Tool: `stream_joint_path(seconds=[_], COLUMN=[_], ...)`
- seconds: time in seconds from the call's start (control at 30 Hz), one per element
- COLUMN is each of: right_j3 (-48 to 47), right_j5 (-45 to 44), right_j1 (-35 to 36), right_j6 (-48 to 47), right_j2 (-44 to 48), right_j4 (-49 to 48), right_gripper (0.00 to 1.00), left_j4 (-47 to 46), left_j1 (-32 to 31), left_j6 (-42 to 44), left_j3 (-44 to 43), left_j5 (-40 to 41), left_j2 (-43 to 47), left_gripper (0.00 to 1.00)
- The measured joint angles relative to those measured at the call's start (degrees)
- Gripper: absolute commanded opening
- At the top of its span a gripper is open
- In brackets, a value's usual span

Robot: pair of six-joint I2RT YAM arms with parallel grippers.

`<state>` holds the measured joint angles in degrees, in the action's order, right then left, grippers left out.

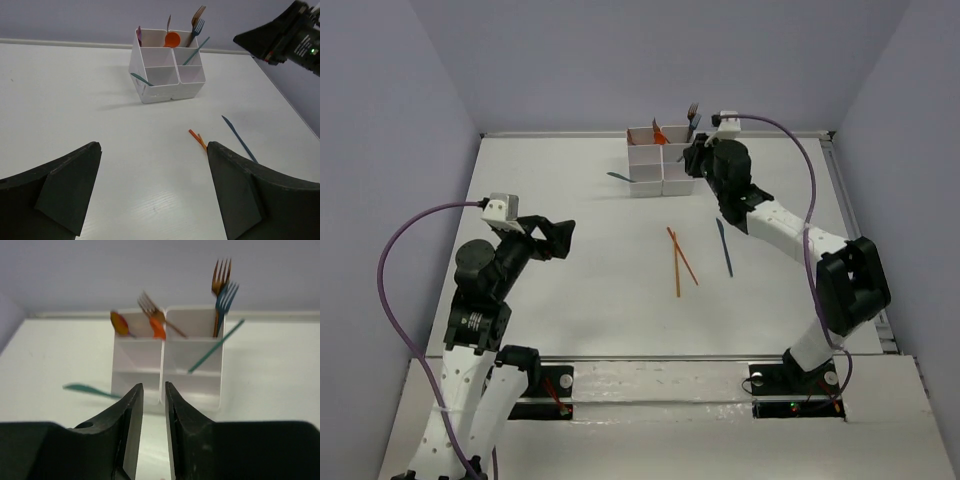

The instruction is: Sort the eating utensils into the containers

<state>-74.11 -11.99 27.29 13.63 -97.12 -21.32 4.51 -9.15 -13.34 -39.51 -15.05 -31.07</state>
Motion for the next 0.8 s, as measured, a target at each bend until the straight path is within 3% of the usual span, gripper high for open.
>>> stream_joint_path(seconds=[0.17,0.33,0.53,0.8], right_j3=[7.6,11.7,14.1,14.1], right_j5=[1.3,1.6,1.7,2.2], right_j1=[4.1,9.5,11.1,11.4], right_j6=[2.9,5.9,9.2,11.1], right_j2=[2.7,2.6,2.6,-0.5], right_j4=[12.7,27.7,34.7,35.5], right_gripper=[0.31,0.41,0.33,0.31], left_j4=[0.0,0.0,0.0,0.0], left_j1=[-0.1,-0.1,-0.1,-0.1], left_j6=[0.0,0.0,0.0,0.0], left_j3=[0.0,0.0,0.0,0.0], left_j5=[-0.2,-0.4,-0.6,-0.9], left_j2=[0.8,1.6,2.0,2.1], left_gripper=[0.99,0.99,0.99,0.99])
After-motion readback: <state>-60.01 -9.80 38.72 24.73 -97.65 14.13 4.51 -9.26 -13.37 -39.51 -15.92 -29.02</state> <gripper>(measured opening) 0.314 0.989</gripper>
